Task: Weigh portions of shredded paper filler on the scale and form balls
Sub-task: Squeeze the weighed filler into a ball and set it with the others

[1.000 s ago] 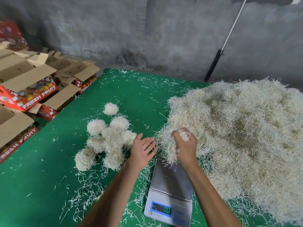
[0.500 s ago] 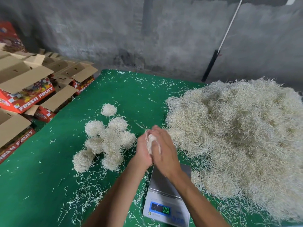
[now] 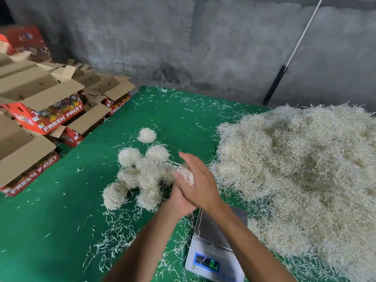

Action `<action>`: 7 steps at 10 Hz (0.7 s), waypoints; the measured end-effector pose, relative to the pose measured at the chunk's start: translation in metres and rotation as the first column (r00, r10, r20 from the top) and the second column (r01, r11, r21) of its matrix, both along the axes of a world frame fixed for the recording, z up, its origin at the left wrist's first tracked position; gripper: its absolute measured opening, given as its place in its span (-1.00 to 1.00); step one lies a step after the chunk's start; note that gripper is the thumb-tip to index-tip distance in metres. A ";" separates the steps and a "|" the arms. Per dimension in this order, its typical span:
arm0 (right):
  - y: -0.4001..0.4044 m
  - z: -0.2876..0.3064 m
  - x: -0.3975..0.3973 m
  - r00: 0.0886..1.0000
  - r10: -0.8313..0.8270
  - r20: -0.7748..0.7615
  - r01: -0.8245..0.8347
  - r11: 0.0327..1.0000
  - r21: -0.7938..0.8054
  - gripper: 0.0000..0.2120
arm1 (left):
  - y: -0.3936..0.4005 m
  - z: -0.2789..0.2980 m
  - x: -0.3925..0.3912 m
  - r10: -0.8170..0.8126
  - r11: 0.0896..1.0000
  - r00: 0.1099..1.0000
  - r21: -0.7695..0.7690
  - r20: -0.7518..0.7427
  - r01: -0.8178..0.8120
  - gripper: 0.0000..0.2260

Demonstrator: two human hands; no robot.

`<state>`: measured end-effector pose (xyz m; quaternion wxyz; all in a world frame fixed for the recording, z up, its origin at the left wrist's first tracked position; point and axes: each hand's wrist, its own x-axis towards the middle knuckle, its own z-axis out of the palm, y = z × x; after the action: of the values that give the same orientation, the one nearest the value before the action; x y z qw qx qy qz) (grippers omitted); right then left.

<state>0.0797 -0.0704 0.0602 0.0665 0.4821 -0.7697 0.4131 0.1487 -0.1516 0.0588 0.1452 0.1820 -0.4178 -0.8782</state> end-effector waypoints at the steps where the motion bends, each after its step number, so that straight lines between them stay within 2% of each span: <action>1: 0.006 -0.007 -0.018 0.999 -0.045 -0.013 0.046 0.998 0.049 -0.53 | -0.021 0.015 0.007 0.023 0.832 0.989 -0.551 0.148 0.063 -0.60; 2: -0.012 -0.025 0.006 0.975 0.192 -0.116 -0.186 0.981 0.060 -0.45 | -0.045 0.005 0.010 0.166 0.784 0.945 -0.618 0.282 0.047 -0.49; 3: -0.053 -0.021 0.017 0.980 0.198 -0.003 -0.198 0.979 -0.041 -0.54 | -0.041 -0.011 0.020 0.078 0.744 0.980 -0.665 0.183 0.065 -0.58; 4: -0.064 -0.013 -0.009 0.990 0.048 0.130 -0.046 0.999 -0.019 -0.58 | -0.058 -0.023 0.011 0.142 0.777 0.966 -0.629 0.215 0.025 -0.72; 5: -0.074 -0.028 0.003 0.993 0.114 -0.026 -0.114 0.993 -0.002 -0.62 | -0.093 -0.018 0.016 0.214 0.870 0.953 -0.486 0.215 -0.086 -0.79; 6: -0.103 -0.047 0.042 0.959 0.275 -0.072 -0.279 0.958 -0.058 -0.60 | -0.108 -0.032 0.029 0.301 0.806 0.919 -0.583 0.256 -0.102 -0.64; 7: -0.122 -0.051 0.037 0.970 0.195 0.144 -0.205 0.977 0.058 -0.53 | -0.116 -0.053 0.040 0.151 0.988 0.943 -0.067 0.296 -0.137 -0.36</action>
<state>0.1167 -0.1926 0.0088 -0.0462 0.5296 -0.7345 0.4218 0.1883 -0.2680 0.0058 0.1481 0.3399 -0.4404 -0.8177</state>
